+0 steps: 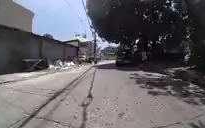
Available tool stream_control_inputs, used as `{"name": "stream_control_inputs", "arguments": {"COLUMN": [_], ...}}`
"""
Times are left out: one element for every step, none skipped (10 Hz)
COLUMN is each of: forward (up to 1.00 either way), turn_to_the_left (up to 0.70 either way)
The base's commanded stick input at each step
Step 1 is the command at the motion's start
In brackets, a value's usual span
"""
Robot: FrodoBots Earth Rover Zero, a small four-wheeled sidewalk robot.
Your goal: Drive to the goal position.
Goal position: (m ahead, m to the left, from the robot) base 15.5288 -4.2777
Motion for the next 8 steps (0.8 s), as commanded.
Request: {"name": "stream_control_inputs", "arguments": {"forward": [1.00, 1.00, 1.00, 1.00, 1.00, 1.00, 1.00, 1.00], "turn_to_the_left": [-0.03, 0.00, 0.00, 0.00, 0.00, 0.00, -0.01, -0.02]}}
